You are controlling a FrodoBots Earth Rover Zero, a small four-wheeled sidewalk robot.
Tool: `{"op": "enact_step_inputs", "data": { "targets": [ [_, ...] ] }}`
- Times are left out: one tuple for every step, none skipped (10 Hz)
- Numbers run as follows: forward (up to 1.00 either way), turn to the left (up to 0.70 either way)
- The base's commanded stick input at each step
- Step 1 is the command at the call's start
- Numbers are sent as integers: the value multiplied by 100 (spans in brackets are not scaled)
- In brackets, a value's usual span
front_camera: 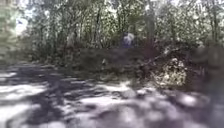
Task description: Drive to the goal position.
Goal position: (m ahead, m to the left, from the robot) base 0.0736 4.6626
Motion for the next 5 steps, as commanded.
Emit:
{"op": "enact_step_inputs", "data": {
  "targets": [
    [0, 45],
    [0, 45],
    [0, 19],
    [0, 0],
    [0, 0]
  ]
}}
